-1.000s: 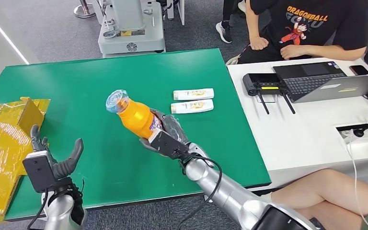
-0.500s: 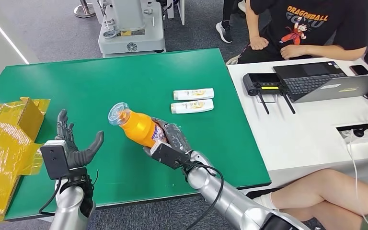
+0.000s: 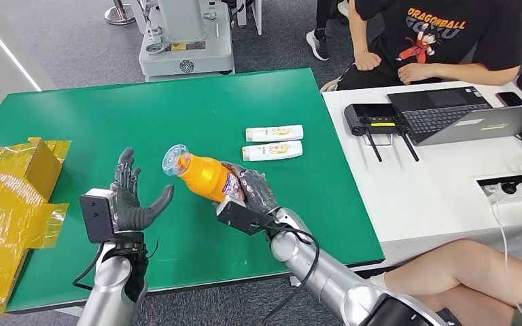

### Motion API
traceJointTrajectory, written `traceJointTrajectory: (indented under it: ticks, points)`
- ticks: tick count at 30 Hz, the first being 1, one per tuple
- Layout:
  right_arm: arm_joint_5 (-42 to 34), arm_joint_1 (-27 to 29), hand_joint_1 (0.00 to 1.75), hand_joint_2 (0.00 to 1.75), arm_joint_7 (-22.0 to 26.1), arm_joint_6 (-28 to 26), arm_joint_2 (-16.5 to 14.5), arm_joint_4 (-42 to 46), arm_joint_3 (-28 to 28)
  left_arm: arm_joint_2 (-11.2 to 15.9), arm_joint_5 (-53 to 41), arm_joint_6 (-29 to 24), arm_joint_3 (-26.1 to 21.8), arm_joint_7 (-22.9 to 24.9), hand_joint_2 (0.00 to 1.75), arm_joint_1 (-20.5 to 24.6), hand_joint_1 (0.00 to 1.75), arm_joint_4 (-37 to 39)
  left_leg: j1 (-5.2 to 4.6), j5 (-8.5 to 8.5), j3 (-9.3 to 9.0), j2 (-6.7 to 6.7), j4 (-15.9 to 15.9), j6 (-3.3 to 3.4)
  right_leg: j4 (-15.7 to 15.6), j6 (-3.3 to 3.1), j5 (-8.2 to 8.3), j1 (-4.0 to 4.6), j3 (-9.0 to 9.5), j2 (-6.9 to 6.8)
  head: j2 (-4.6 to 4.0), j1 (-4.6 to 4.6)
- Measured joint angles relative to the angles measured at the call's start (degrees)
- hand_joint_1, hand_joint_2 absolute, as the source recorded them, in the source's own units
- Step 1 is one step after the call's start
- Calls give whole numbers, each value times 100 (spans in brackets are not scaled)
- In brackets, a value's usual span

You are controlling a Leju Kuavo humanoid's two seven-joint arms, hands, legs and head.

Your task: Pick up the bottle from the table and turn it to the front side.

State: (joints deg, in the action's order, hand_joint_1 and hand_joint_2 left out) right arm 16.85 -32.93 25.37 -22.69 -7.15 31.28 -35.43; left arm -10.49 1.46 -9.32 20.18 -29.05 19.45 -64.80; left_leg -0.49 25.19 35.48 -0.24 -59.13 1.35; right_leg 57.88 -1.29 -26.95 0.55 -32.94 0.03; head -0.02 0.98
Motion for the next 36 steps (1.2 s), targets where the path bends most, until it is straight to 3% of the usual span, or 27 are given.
traceJointTrajectory:
  ticks: [24,36]
  points:
    - [329,-314,175,175,-87,-200,-559,-202,239,-409,334,-156,243,64,175,214,0,299,0,0,2,0,0,0,1,0,0,0,-2,0,0,0]
    - [352,-445,175,175,-168,-120,-680,-452,421,-424,362,-166,250,111,175,424,0,268,0,0,2,1,-1,0,1,0,0,0,-3,1,0,0]
